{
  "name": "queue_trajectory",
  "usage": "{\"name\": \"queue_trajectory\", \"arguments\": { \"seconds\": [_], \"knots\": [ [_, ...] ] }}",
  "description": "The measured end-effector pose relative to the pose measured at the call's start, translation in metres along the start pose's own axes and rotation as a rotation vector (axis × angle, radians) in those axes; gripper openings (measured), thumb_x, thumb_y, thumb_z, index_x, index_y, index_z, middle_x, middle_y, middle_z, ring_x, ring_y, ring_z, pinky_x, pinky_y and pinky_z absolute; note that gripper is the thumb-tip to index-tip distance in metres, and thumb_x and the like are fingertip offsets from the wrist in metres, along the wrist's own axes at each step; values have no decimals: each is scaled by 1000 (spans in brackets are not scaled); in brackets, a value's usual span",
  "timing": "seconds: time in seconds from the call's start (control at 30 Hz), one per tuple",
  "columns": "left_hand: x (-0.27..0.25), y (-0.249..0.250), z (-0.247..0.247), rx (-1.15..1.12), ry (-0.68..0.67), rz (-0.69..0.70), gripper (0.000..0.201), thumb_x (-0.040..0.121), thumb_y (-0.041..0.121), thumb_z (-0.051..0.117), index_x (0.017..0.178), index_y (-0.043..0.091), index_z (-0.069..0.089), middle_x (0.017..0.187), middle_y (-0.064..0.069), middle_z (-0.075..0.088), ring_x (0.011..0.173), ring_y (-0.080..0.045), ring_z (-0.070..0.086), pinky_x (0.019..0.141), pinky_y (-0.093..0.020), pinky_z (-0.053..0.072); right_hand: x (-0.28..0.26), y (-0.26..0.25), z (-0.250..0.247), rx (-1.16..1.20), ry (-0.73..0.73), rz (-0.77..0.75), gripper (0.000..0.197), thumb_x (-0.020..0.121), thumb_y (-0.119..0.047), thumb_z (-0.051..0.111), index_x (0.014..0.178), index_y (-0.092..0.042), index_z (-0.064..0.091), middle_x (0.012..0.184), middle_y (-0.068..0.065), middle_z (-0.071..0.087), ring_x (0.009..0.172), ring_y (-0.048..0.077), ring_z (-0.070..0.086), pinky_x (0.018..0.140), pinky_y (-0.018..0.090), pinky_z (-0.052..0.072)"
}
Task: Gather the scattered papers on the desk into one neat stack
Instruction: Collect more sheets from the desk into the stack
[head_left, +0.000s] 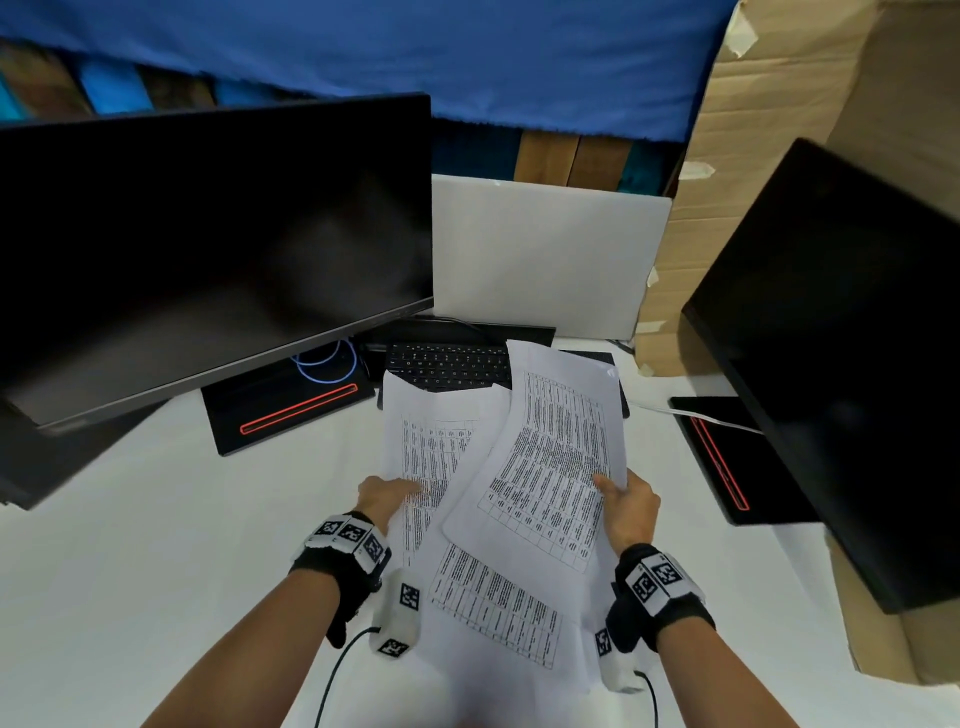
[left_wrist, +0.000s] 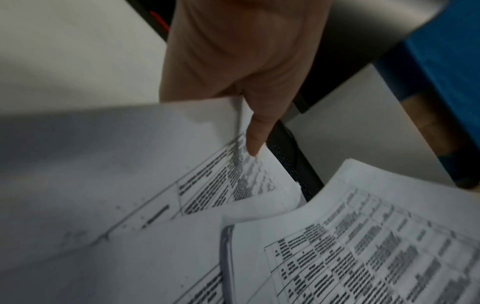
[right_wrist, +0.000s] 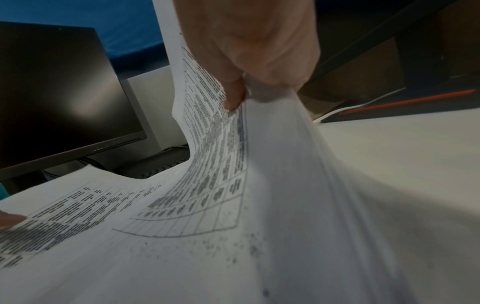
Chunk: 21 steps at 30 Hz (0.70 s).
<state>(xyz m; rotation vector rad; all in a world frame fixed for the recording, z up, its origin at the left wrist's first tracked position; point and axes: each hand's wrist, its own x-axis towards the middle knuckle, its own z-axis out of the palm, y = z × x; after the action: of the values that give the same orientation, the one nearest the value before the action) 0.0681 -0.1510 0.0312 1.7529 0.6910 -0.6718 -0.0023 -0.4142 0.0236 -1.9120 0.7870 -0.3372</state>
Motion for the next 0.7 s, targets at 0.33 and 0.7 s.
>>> {"name": "queue_trajectory", "arguments": {
  "seconds": [0.33,0.7],
  "knots": [
    [-8,-3,5,61,-178,67,67,89,18,55,141,-2,18,149,-14,27,138,-29,25,112,-39,22,-6,10,2,57,-14,20,23,86,-4,60,106,6,64,105,23,67,85,18,57,84,23,43],
    [-5,-37,-38,91,-152,295,94,70,11,75,142,8,14,143,-11,37,129,-25,37,107,-40,30,9,3,-21,99,87,7,24,86,-4,60,106,9,63,108,27,65,89,19,55,83,26,43]
  ]
}}
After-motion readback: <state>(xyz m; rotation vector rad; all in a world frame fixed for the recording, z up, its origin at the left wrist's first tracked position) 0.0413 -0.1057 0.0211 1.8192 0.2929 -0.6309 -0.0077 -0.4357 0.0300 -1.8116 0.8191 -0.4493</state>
